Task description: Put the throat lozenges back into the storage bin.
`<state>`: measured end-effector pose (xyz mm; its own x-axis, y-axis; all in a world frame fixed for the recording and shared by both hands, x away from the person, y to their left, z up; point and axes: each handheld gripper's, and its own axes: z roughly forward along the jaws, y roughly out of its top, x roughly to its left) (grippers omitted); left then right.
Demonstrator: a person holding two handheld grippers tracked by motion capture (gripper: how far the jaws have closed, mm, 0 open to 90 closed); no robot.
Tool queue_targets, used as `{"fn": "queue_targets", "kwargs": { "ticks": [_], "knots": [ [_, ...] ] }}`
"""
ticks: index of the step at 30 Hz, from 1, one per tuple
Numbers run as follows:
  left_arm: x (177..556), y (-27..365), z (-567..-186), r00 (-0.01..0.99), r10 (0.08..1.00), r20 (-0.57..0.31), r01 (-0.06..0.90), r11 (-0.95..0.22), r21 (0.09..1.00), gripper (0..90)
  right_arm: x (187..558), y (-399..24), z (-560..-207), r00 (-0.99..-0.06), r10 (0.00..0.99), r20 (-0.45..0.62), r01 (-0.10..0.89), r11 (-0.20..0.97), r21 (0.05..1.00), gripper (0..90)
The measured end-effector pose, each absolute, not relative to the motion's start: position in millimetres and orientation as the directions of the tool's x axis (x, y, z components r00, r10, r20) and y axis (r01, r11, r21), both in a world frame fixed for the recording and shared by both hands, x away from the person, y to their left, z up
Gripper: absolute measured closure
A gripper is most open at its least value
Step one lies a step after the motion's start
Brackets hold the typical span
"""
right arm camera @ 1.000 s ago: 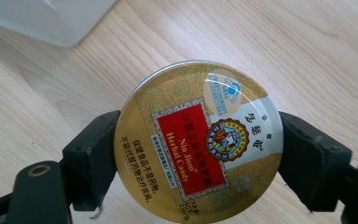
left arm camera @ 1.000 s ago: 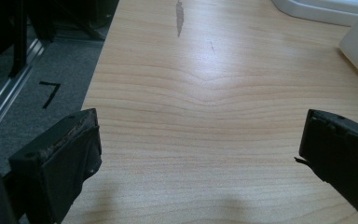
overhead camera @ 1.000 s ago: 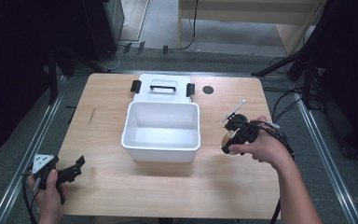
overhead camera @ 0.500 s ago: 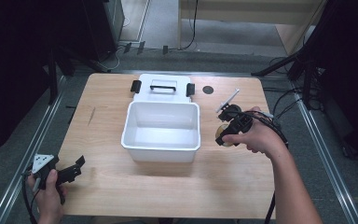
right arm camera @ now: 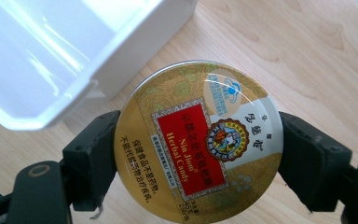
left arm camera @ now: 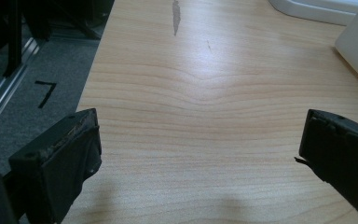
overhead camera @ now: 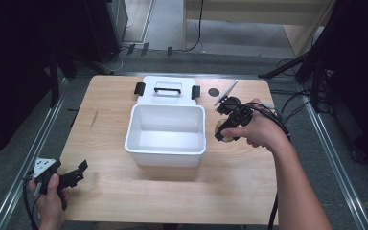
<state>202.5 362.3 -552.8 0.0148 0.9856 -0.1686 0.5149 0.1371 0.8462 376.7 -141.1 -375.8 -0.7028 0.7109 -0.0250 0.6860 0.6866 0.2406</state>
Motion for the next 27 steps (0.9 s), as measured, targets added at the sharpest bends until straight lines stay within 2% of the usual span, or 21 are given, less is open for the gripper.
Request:
{"fn": "queue_targets", "kwargs": {
  "ticks": [15, 27],
  "knots": [
    [202.9, 362.3, -552.8, 0.016, 0.984, -0.177, 0.517, 0.143, 0.844, 0.0, 387.1, -110.9, -364.8, -0.726, 0.687, -0.03, 0.662, 0.711, 0.237, 20.5],
    [203.1, 362.4, -552.8, 0.02, 0.983, -0.18, 0.518, 0.144, 0.843, 0.0, 392.4, -86.3, -361.6, -0.772, 0.633, -0.061, 0.604, 0.76, 0.24, 20.5]
  ]
}}
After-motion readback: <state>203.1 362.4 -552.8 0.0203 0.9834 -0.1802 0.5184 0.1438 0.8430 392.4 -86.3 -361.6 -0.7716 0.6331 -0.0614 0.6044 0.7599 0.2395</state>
